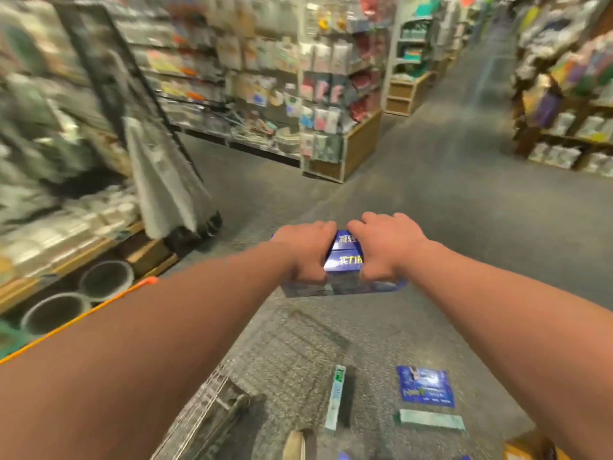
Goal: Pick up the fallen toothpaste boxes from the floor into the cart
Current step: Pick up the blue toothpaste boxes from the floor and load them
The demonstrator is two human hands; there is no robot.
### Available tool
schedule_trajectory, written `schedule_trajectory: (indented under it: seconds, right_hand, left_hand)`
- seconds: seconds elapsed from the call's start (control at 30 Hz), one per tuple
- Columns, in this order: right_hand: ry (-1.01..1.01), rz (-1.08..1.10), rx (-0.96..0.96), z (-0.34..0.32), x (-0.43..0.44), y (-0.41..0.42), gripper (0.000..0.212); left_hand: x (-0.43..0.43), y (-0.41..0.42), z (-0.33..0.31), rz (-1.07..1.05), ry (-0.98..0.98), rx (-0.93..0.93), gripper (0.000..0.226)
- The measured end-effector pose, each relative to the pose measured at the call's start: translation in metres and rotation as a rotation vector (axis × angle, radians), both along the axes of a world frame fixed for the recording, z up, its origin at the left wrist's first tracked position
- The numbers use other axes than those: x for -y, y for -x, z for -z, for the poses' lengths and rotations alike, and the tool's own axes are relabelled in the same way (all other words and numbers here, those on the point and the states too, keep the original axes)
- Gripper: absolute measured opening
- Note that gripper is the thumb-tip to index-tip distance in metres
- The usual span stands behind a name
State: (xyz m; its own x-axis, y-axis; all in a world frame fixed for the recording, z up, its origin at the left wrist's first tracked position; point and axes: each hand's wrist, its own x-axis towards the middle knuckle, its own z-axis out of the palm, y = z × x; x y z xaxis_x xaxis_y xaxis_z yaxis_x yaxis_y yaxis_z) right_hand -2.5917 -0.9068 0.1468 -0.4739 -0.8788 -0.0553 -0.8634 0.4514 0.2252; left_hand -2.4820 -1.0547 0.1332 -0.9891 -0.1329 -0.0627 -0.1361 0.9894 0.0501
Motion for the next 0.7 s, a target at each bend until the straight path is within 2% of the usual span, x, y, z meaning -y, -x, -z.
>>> schedule_trajectory:
  seconds: [0.2,0.37,0.5,0.7]
  right_hand:
    - [0.043,-0.215,0.04,-0.009,0.076,-0.114,0.063]
    - [0.058,-0.344,0.071,-0.001,0.158,-0.201,0.064]
    - [0.06,-0.38,0.076,0.013,0.242,-0.257,0.065]
    - [0.037,-0.33,0.174,0.067,0.358,-0.319,0.073]
  left_hand:
    - [0.052,-0.142,-0.017,-0.208,0.108,0.01,0.063]
    - [0.117,-0.241,-0.015,-0.348,0.113,0.046,0.065]
    - [0.189,-0.298,-0.002,-0.402,0.106,0.058,0.059]
    - [0.312,-0.351,0.047,-0.409,0.106,0.132,0.065]
